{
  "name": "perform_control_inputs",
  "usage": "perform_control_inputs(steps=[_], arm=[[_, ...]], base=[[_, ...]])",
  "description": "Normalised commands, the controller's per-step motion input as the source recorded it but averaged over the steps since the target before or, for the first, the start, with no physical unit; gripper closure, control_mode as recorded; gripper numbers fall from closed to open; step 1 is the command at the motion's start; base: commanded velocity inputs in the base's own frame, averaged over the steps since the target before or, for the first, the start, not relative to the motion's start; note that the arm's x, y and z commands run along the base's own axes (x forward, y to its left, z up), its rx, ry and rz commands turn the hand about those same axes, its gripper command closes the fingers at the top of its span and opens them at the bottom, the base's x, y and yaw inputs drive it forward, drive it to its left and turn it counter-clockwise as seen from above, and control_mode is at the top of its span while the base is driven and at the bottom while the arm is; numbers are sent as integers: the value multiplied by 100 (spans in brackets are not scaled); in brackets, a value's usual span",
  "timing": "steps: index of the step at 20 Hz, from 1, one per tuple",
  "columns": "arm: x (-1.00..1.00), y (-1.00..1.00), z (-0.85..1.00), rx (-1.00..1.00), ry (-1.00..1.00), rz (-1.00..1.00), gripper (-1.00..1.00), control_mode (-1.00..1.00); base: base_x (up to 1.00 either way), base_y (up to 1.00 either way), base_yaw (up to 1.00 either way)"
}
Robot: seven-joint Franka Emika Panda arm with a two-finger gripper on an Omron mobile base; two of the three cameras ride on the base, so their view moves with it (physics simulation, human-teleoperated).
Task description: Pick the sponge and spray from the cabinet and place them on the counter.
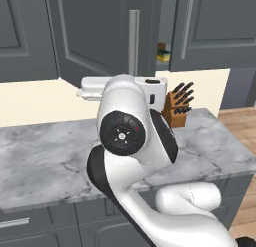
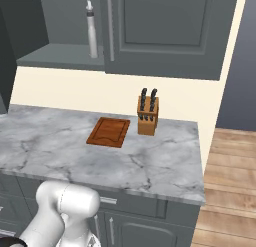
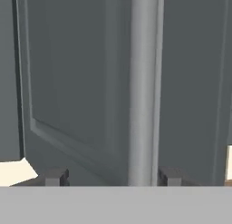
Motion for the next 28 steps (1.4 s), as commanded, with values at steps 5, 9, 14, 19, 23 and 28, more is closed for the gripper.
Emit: perform_control_inputs(steps=[5, 9, 14, 19, 23, 28], arm=[[-42, 39, 20, -5, -1, 0, -100, -100], [-62, 3, 13, -1, 0, 0, -100, -100], [-71, -36, 0, 4, 2, 2, -100, -100], [-75, -60, -8, 8, 5, 8, -100, -100], [-68, -72, -12, 11, 4, 10, -100, -100], [-59, -69, -3, 18, 5, 10, -100, -100]], base=[[0, 0, 0], [0, 0, 0], [0, 0, 0], [0, 0, 0], [0, 0, 0], [0, 0, 0]])
